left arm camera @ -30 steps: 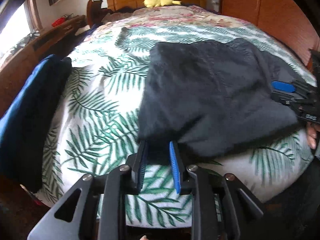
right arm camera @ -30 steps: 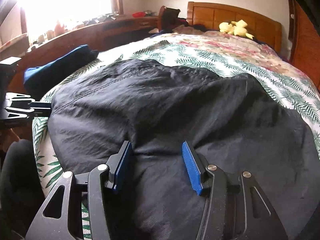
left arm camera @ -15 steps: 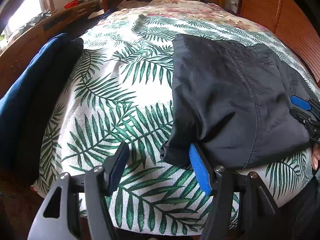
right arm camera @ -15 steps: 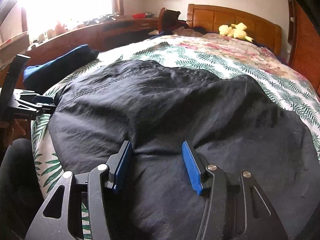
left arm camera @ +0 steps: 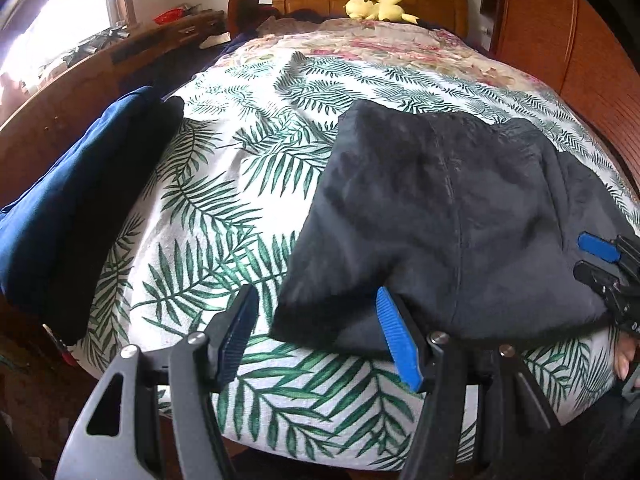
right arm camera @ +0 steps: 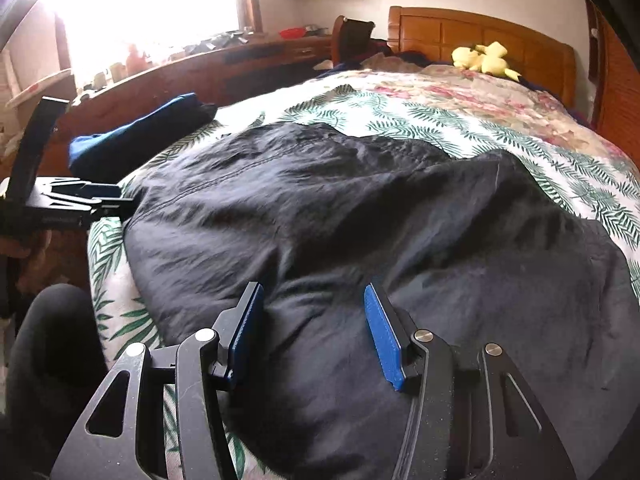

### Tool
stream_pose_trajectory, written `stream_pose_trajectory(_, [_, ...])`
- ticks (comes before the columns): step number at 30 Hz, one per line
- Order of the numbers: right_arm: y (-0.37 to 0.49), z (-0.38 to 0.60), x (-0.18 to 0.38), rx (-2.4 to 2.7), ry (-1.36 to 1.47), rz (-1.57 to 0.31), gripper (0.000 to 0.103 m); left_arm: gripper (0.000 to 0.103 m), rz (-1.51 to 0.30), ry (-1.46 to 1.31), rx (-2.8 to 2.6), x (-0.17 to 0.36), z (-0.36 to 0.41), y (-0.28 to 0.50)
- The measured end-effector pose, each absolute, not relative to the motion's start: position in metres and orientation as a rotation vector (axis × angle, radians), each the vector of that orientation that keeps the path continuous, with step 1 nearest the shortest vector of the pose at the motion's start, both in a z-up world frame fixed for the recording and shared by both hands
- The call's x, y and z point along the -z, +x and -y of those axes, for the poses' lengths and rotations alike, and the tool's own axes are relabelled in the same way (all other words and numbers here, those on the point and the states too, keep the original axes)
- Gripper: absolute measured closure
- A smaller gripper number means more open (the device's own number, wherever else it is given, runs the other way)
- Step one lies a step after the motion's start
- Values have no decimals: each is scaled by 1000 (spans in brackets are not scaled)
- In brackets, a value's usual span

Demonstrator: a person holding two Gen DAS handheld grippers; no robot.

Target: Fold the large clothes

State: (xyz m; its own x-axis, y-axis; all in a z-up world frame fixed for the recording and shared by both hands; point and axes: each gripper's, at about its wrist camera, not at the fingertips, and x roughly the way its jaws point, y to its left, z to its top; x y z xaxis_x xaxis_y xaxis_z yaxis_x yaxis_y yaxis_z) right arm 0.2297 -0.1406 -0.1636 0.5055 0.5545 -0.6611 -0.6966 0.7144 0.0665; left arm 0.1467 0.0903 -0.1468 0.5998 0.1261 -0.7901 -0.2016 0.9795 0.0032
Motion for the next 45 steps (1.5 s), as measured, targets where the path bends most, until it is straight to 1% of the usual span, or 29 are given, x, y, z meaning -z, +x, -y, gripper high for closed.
stream_pose_trajectory(8, [218, 144, 158, -768, -237, -698, 50, 41, -966, -135, -200, 162, -94, 149])
stream_pose_trajectory(13, [213, 142, 156, -800, -238, -693, 50, 41, -963, -209, -186, 165, -99, 144])
stream_pose_trajectory(15, [211, 141, 157, -806, -249, -691, 50, 52, -955, -254, -167, 165, -100, 143])
stream_pose_trajectory(16, [210, 140, 157, -804, -256, -689, 50, 52, -953, -265, -168, 165, -100, 144])
stream_pose_trajectory(18, [208, 141, 159, -804, -260, -689, 50, 58, -947, -260, -172, 165, -98, 144])
stream_pose_trajectory(19, [208, 142, 159, -806, -258, -689, 50, 65, -941, -260, -169, 164, -97, 145])
stream_pose_trajectory(20, [209, 142, 159, -807, -255, -690, 50, 76, -935, -261, -167, 163, -96, 145])
stream_pose_trajectory(21, [210, 143, 159, -807, -253, -691, 50, 93, -929, -249, -176, 161, -93, 145])
stream_pose_trajectory(24, [210, 147, 159, -803, -248, -690, 50, 98, -881, -202, -179, 146, -83, 144])
stream_pose_trajectory(28, [211, 151, 158, -803, -243, -689, 50, 100, -773, -115, -156, 104, -53, 142])
stream_pose_trajectory(31, [208, 160, 156, -791, -236, -683, 50, 101, -701, -45, -102, 66, -14, 147])
stream_pose_trajectory(34, [208, 175, 157, -771, -226, -683, 50, 101, -646, 8, -37, 39, 25, 155])
stream_pose_trajectory(40, [207, 225, 155, -701, -174, -678, 50, 102, -571, 78, 118, -1, 106, 172])
stream_pose_trajectory(45, [210, 276, 145, -612, -117, -655, 50, 101, -576, 101, 266, -19, 168, 190])
